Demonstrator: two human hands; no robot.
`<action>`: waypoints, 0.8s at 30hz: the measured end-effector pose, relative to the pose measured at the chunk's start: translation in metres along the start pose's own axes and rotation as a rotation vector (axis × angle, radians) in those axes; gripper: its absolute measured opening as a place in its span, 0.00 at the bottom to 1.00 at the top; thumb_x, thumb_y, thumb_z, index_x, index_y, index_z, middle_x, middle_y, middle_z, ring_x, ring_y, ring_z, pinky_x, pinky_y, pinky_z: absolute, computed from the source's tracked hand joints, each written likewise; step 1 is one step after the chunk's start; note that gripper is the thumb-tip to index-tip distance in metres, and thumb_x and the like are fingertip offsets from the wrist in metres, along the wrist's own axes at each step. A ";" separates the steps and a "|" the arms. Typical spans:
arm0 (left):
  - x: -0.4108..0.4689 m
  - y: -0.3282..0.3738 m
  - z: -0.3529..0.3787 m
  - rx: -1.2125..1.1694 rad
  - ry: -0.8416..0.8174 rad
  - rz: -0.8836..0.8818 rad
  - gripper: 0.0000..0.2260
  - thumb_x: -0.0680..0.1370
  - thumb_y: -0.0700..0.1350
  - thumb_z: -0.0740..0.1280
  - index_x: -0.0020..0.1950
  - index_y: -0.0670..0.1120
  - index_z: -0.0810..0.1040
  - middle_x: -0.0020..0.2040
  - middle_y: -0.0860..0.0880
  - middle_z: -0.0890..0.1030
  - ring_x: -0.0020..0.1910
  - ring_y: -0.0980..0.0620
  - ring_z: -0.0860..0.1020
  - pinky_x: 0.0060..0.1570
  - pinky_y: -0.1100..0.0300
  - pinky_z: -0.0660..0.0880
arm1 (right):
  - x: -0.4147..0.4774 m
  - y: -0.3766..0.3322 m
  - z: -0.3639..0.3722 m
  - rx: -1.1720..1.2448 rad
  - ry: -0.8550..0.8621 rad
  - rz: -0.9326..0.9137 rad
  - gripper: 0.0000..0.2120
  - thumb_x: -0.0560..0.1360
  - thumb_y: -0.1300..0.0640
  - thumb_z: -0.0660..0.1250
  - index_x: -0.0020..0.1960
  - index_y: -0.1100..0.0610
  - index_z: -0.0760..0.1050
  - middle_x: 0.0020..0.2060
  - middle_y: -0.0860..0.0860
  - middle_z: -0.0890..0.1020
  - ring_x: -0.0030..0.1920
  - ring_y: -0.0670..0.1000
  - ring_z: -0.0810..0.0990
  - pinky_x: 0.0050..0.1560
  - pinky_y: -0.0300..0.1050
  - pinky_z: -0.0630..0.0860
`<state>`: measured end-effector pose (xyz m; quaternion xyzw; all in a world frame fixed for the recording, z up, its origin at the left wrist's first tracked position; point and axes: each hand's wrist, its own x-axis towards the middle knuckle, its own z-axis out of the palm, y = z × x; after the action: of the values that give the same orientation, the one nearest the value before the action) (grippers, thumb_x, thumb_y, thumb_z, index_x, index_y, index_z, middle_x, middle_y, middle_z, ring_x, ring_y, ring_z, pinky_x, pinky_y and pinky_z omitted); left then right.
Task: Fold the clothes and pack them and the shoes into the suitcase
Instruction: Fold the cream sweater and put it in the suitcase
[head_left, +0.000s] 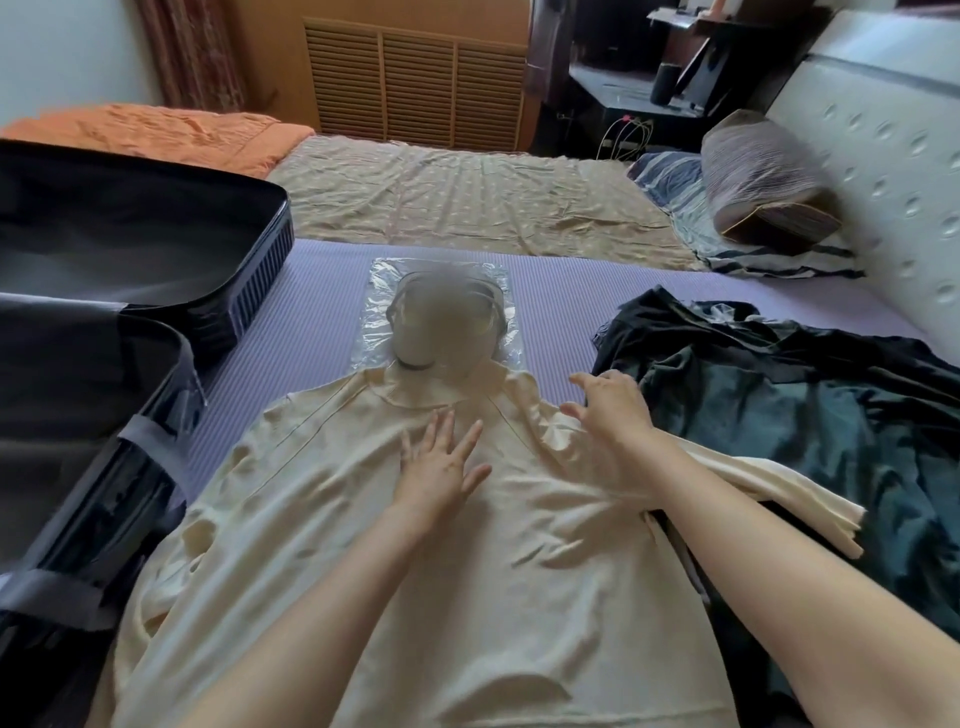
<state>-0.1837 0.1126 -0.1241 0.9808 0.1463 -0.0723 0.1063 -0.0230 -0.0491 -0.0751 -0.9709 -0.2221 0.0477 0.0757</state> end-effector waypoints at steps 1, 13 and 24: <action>0.007 0.002 0.001 -0.004 -0.012 0.007 0.27 0.81 0.60 0.48 0.77 0.56 0.43 0.78 0.46 0.40 0.76 0.47 0.37 0.71 0.41 0.38 | 0.004 0.001 0.001 -0.054 -0.005 -0.007 0.24 0.78 0.46 0.63 0.72 0.51 0.66 0.63 0.58 0.73 0.68 0.58 0.63 0.71 0.49 0.56; 0.028 0.024 0.018 -0.005 0.064 0.060 0.29 0.79 0.63 0.48 0.77 0.55 0.45 0.77 0.44 0.39 0.75 0.46 0.35 0.70 0.41 0.33 | 0.014 0.058 -0.033 -0.535 0.398 0.022 0.10 0.77 0.57 0.60 0.48 0.52 0.80 0.47 0.51 0.82 0.57 0.57 0.71 0.67 0.52 0.43; 0.041 -0.052 -0.016 -0.260 0.549 -0.140 0.17 0.80 0.45 0.61 0.67 0.42 0.71 0.65 0.42 0.73 0.66 0.43 0.69 0.66 0.48 0.63 | 0.015 -0.005 -0.010 -0.179 0.194 -0.142 0.16 0.79 0.49 0.61 0.64 0.52 0.74 0.60 0.52 0.76 0.64 0.55 0.64 0.65 0.49 0.55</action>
<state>-0.1586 0.1762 -0.1260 0.9294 0.2448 0.2076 0.1821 -0.0106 -0.0391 -0.0650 -0.9556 -0.2853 -0.0720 0.0133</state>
